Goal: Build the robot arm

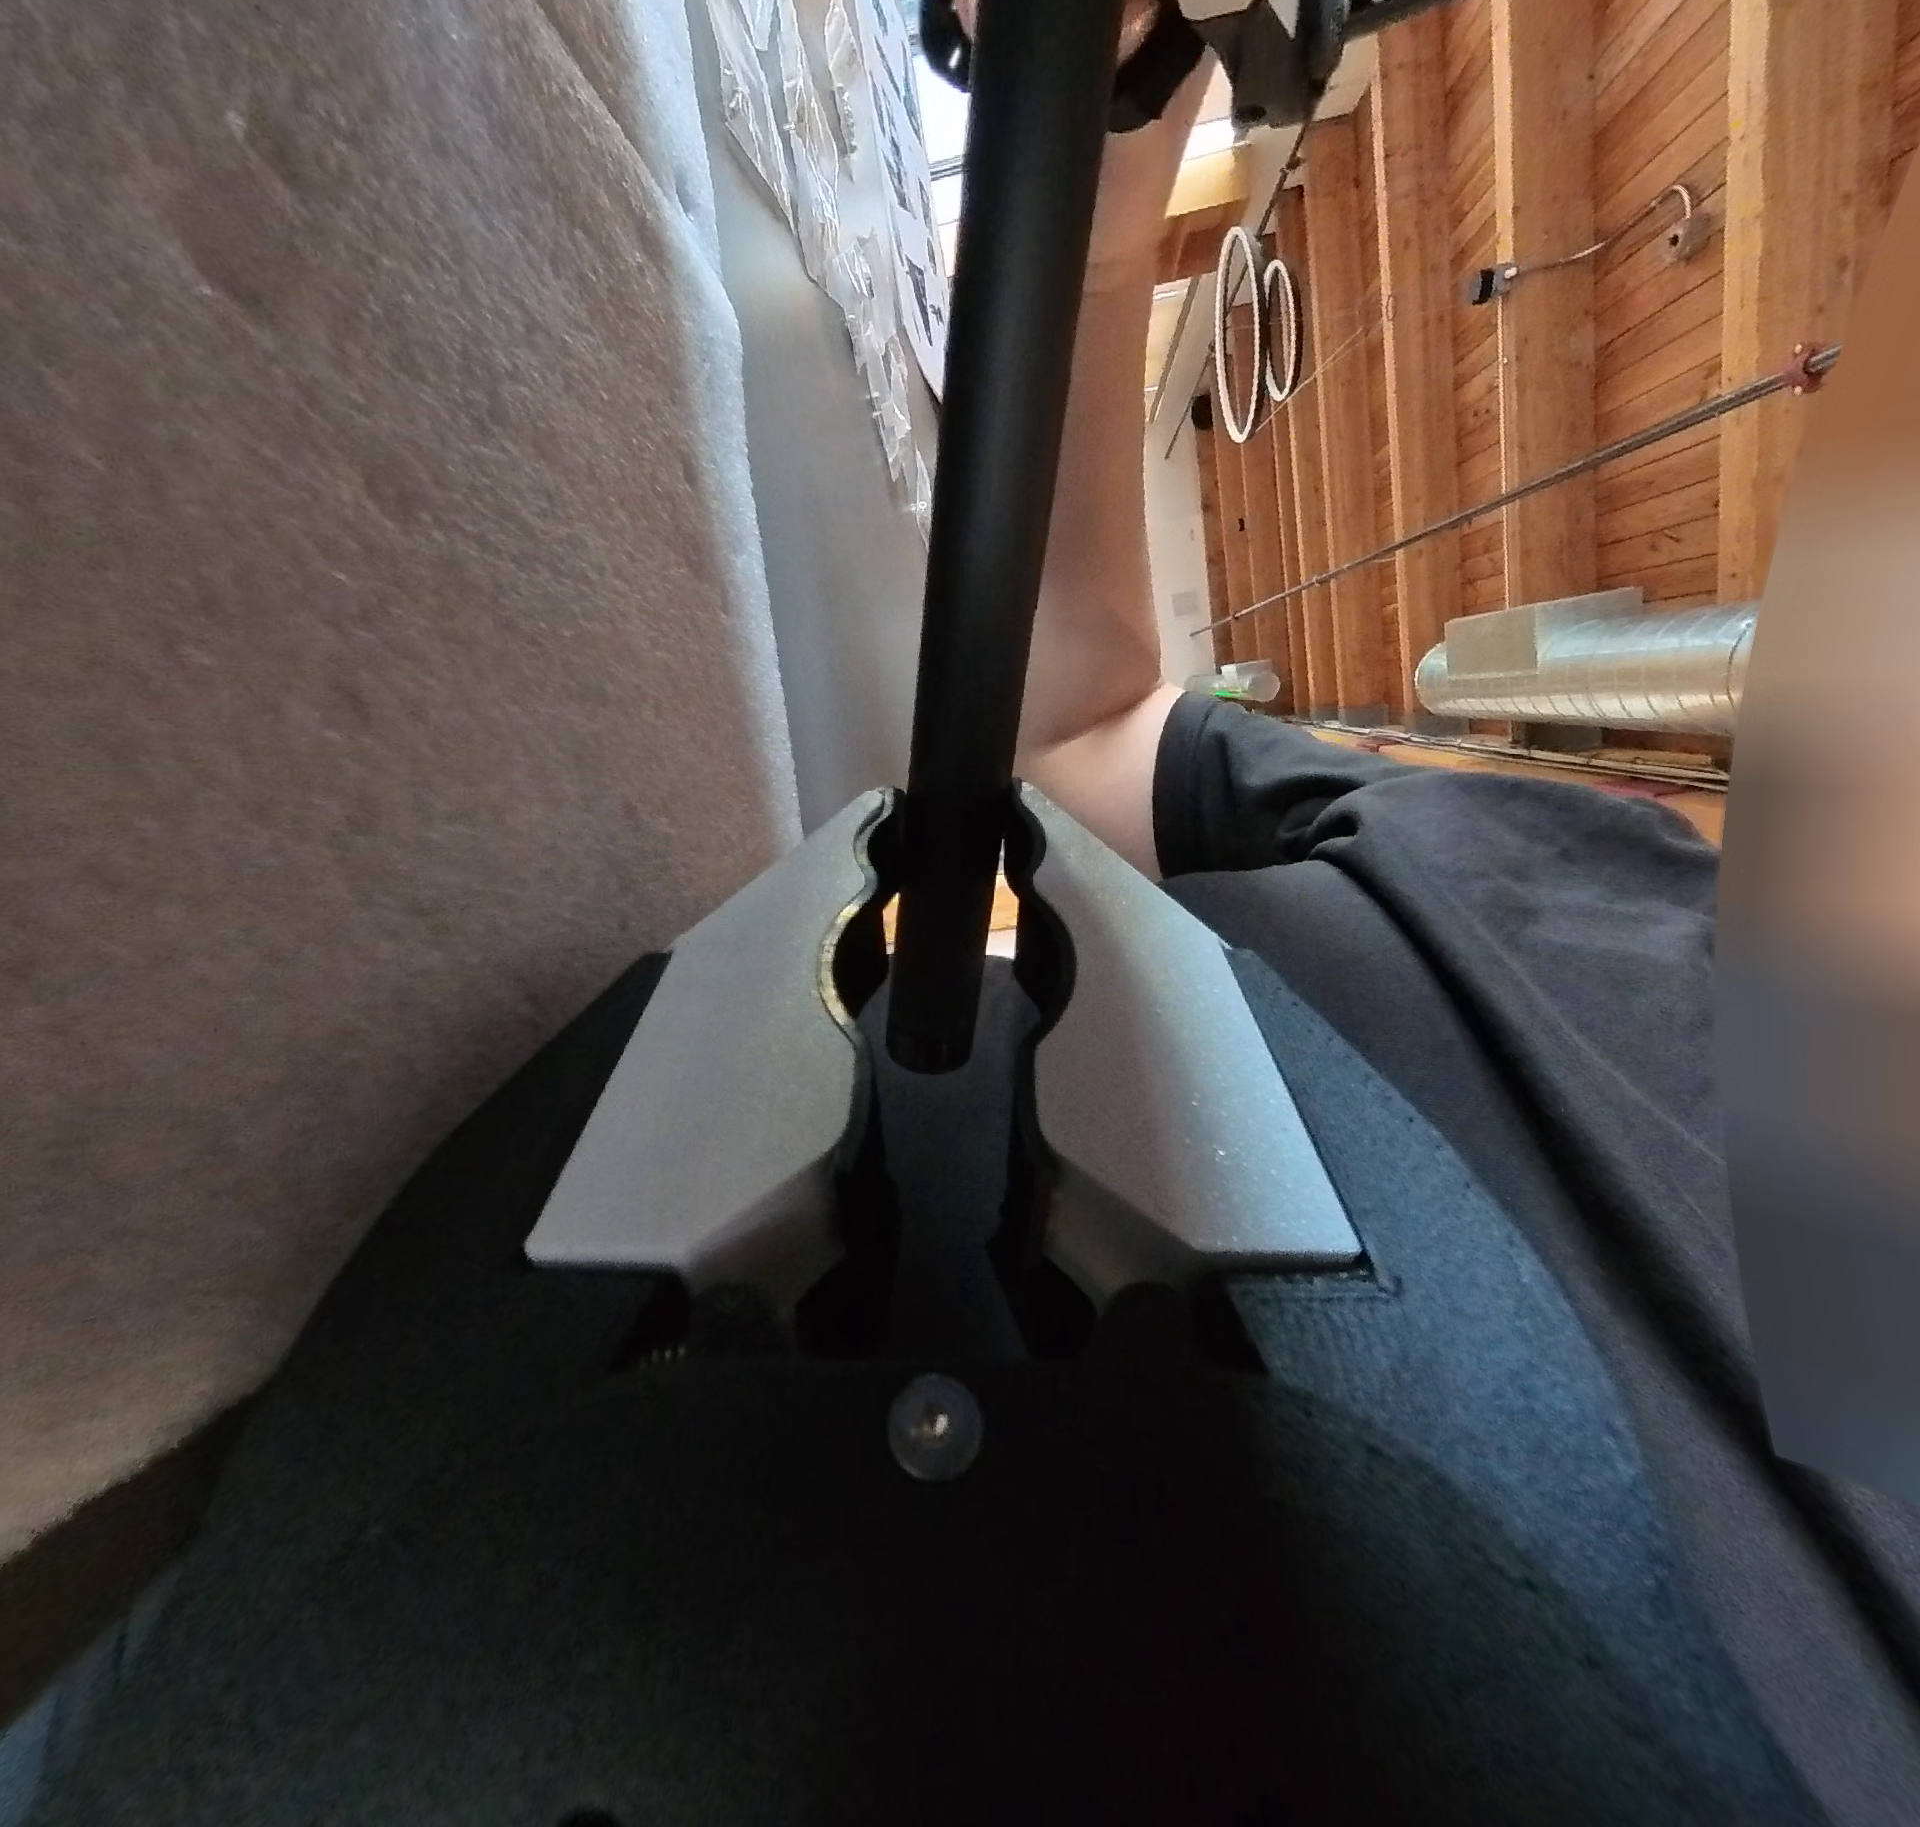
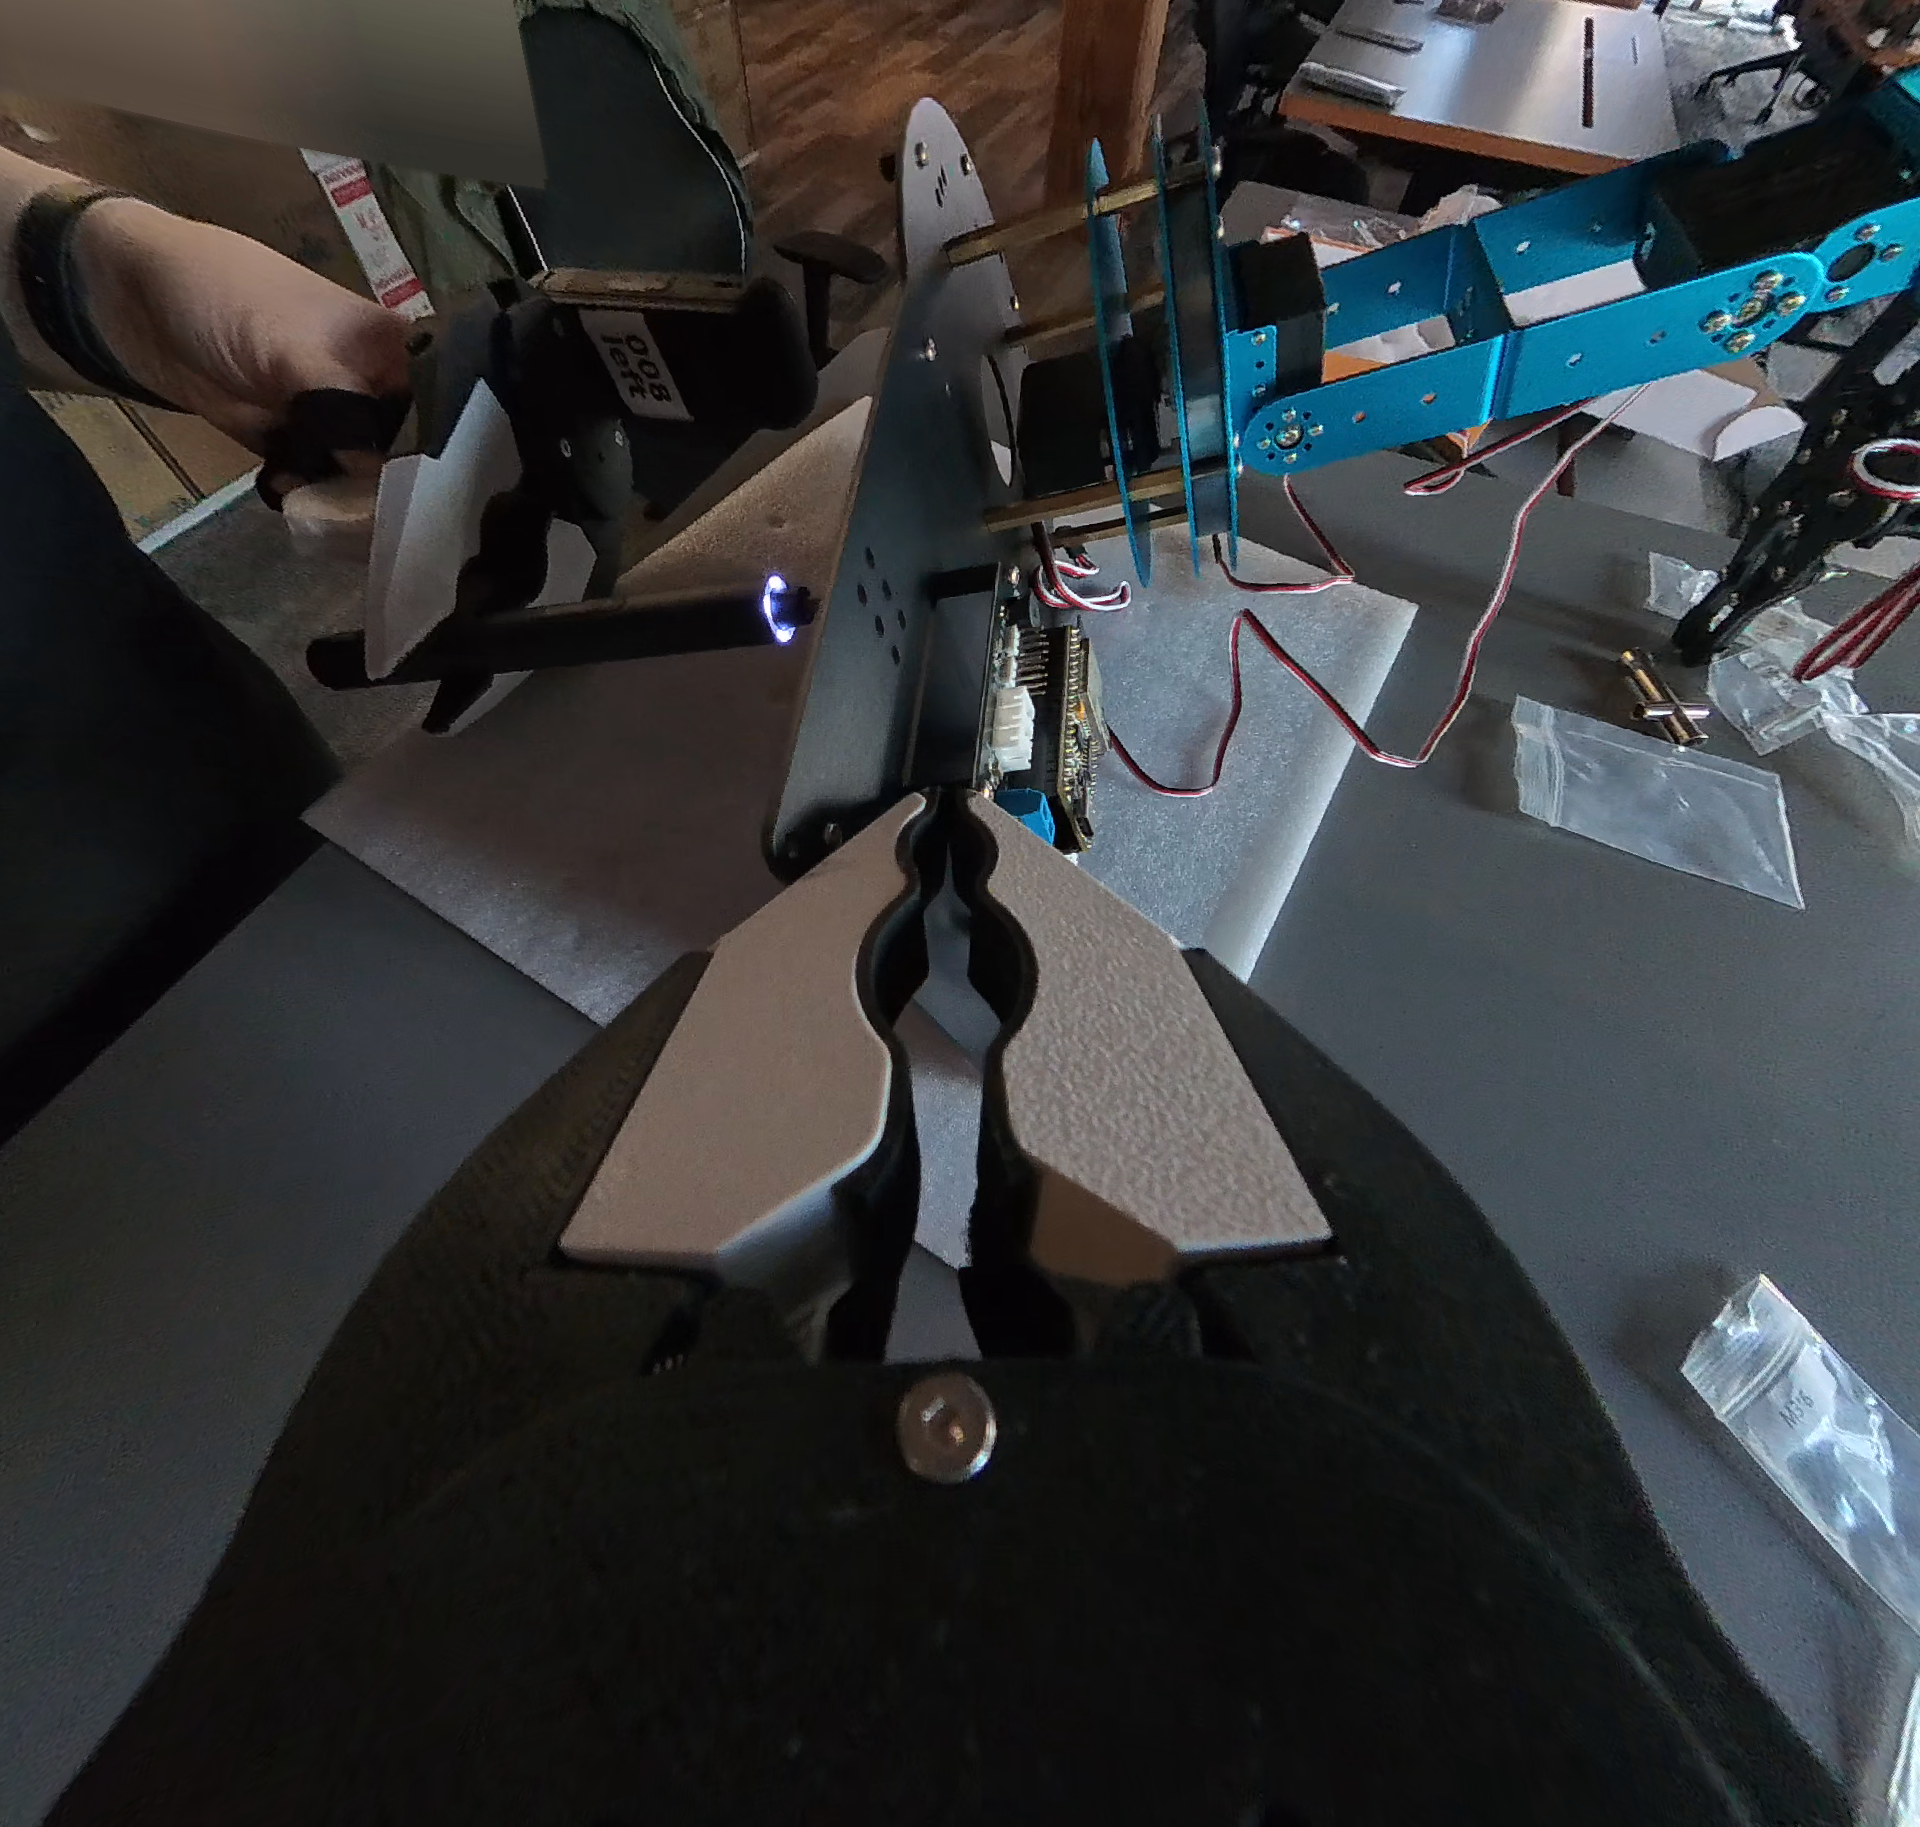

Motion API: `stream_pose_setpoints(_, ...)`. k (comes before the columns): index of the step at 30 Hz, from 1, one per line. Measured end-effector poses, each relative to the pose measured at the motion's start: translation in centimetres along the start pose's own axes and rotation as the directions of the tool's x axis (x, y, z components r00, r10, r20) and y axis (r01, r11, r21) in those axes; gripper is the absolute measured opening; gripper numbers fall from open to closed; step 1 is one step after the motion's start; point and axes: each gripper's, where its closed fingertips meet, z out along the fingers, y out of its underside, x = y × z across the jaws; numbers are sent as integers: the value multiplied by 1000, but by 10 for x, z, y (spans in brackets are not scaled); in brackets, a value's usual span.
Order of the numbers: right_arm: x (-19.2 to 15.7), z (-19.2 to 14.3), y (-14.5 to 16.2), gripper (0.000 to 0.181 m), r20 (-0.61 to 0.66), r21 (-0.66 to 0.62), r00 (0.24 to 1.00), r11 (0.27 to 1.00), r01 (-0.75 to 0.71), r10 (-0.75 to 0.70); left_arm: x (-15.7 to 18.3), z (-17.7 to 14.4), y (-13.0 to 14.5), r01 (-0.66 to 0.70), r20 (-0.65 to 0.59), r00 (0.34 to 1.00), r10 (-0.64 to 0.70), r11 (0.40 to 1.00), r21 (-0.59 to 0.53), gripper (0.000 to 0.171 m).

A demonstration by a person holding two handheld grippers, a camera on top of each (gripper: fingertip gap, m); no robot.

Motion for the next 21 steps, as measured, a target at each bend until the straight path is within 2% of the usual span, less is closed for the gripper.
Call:
stream_pose_setpoints(3, 1, -2, 5, 0, -10, -29, 1000, 1000, 5, -5, 1, 1, 0, 2, -8, 1000, -2, 1000, 0, 17)
stream_pose_setpoints(14, 1, 0, 4, 0, -15, -10, 1000, 1000, -27, 26, 2, 3, 1, -1, -16, 1000, 1, 1000, -4, 17)
stream_pose_setpoints(17, 5, -15, 8, 0, -106, -23, 993, 998, -52, 49, 2, 3, 1, -6, -18, 1000, 6, 1000, -1, 17)
stream_pose_setpoints(18, 4, -27, 5, 0, -147, 24, 985, 995, -93, 96, 2, 3, 1, -7, -20, 1000, 7, 1000, 1, 17)
stream_pose_setpoints(19, -2, -40, -3, 0, -175, 123, 971, 982, -141, 161, 2, 4, 1, -7, -21, 1000, 7, 1000, 0, 17)
stream_pose_setpoints(21, -23, -66, -22, 0, -179, 372, 936, 901, -221, 304, 1, 5, 1, -6, -26, 1000, 6, 1000, -1, 17)
